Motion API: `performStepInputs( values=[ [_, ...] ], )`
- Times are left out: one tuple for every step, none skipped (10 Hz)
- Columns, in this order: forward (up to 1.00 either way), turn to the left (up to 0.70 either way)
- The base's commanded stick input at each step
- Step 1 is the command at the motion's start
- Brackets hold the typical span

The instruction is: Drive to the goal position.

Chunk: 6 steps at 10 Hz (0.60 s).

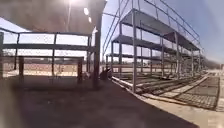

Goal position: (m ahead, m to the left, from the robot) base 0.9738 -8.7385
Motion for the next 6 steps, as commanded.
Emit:
performStepInputs(
  values=[
    [0.00, -0.68],
    [0.00, -0.68],
    [0.00, -0.68],
    [0.00, -0.68],
    [0.00, -0.68],
    [0.00, -0.68]
  ],
)
